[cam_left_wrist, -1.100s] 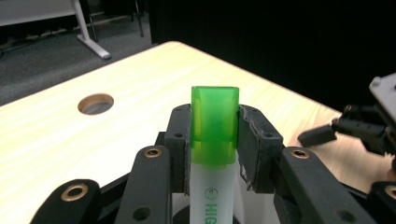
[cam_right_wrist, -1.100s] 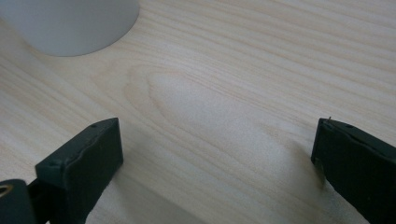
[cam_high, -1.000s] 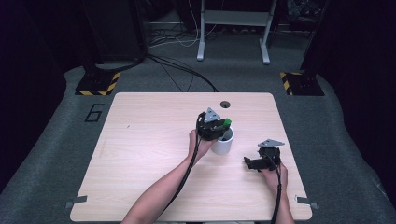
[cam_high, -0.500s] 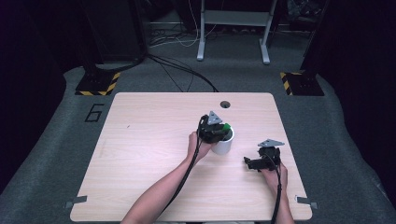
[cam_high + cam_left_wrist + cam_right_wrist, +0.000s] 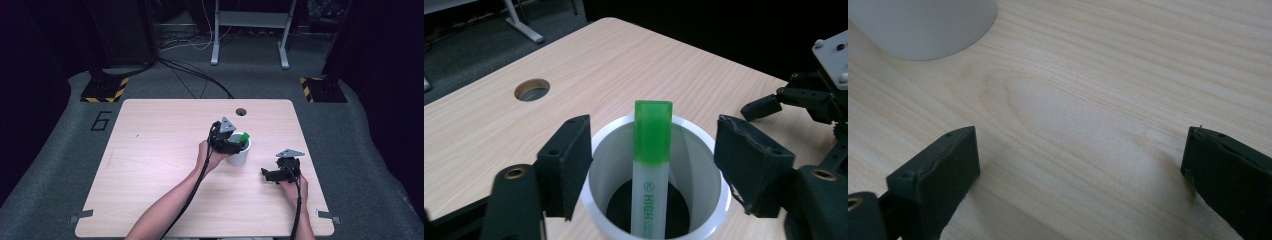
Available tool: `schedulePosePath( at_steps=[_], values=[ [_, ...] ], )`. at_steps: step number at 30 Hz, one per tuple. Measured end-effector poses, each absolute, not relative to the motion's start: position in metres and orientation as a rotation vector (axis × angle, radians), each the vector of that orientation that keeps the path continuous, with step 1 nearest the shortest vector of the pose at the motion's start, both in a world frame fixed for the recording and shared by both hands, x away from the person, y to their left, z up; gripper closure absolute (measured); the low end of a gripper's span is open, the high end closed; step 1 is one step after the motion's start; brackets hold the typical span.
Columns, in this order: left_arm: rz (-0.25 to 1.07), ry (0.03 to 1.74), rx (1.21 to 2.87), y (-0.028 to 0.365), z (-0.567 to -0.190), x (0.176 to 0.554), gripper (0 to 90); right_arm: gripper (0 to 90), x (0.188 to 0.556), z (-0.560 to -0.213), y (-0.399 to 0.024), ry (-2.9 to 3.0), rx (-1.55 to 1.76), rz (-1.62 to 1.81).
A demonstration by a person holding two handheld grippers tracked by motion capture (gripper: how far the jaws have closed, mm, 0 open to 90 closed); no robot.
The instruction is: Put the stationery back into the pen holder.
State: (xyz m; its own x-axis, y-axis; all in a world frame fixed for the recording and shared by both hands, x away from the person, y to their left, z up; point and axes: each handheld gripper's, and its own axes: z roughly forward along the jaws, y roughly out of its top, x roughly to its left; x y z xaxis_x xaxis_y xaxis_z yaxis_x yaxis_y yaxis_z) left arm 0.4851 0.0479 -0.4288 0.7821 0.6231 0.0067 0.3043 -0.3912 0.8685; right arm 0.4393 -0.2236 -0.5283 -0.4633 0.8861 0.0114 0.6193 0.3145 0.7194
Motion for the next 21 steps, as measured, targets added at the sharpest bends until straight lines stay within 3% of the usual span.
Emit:
schedulePosePath(
  at_steps=[8, 21],
  values=[
    [0.429, 0.700, 1.979, 0.068, -0.415, 0.474, 16.9, 1.9, 0.439, -0.528, -0.224, 2.200, 1.341, 0.946],
    [0.491, 0.692, 2.020, 0.110, -0.406, 0.443, 14.5, 1.9, 0.439, -0.528, -0.223, 2.193, 1.347, 0.945]
  ],
)
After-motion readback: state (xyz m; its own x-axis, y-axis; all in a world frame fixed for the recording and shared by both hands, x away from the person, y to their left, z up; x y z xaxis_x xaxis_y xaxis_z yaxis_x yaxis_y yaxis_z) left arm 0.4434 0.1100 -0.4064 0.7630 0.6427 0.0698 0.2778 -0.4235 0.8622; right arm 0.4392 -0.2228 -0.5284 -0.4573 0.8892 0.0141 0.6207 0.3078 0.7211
